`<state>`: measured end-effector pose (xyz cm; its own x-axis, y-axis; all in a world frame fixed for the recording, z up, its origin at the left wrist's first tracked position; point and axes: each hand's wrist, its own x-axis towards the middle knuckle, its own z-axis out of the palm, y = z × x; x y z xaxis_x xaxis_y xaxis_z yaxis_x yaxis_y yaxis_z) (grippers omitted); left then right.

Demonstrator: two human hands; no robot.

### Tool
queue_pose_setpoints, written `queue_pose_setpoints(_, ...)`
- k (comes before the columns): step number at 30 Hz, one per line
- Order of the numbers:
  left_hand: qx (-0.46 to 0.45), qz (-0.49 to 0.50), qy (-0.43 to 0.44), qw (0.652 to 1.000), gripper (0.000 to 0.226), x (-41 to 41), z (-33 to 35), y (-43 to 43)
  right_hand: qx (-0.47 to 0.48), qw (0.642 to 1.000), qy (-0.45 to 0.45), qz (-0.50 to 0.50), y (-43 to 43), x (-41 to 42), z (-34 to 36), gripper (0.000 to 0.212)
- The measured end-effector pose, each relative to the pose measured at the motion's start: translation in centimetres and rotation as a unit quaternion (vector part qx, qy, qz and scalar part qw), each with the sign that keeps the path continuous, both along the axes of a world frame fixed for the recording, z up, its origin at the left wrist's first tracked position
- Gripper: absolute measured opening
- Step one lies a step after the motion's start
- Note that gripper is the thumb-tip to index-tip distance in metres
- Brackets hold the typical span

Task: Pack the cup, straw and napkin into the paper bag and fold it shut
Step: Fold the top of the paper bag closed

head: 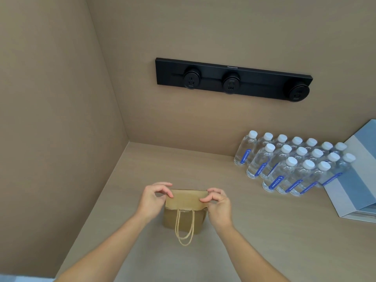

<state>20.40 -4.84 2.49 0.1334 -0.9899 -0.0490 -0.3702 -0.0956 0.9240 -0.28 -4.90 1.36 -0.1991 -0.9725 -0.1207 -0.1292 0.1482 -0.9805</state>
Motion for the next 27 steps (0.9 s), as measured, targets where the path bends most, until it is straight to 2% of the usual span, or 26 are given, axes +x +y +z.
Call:
queue_pose_setpoints(7,0.065,-0.038,0.079,0.994,0.057,0.3,-1.1,-0.1,0.052,0.997,-0.049,0.015,0.3,-0.5,-0.5,0.041)
queue_pose_setpoints(9,0.052,-0.046,0.038,0.997,0.043,0.2,-1.1,-0.2,0.042,0.998,-0.017,0.036,0.4,-0.4,-0.3,0.031)
queue_pose_setpoints(10,0.042,-0.049,0.009,0.998,0.037,0.0,-1.1,-0.2,0.041,0.998,0.001,0.046,0.4,-0.3,-0.4,0.034)
queue_pose_setpoints(12,0.033,-0.045,-0.032,0.998,0.041,-0.4,-1.1,-0.1,0.055,0.997,0.017,0.044,0.2,0.0,-0.4,0.045)
queue_pose_setpoints(15,0.031,-0.035,-0.087,0.995,0.041,-0.5,-1.3,-0.3,0.073,0.994,0.076,0.029,-0.5,-0.2,-0.6,0.029)
queue_pose_setpoints(19,0.025,-0.033,-0.144,0.989,0.022,0.1,-1.3,-0.8,0.057,0.990,0.124,0.043,-1.1,-0.5,-0.5,0.023)
queue_pose_setpoints(21,0.015,-0.027,-0.164,0.986,0.014,0.2,-1.1,-0.9,0.031,0.984,0.165,0.058,-1.1,-0.5,-0.5,0.014)
queue_pose_setpoints(23,0.008,-0.032,-0.179,0.983,0.011,0.2,-0.8,-0.9,-0.002,0.963,0.253,0.091,-1.2,-0.4,-0.3,0.005)
queue_pose_setpoints(25,-0.003,-0.060,-0.204,0.977,0.009,0.1,-0.5,-0.9,-0.032,0.929,0.348,0.124,-1.2,0.1,0.0,0.007)
queue_pose_setpoints(27,-0.016,-0.098,-0.228,0.969,0.010,-0.4,-0.2,-0.9,-0.057,0.902,0.402,0.148,-1.2,1.2,0.7,0.008)
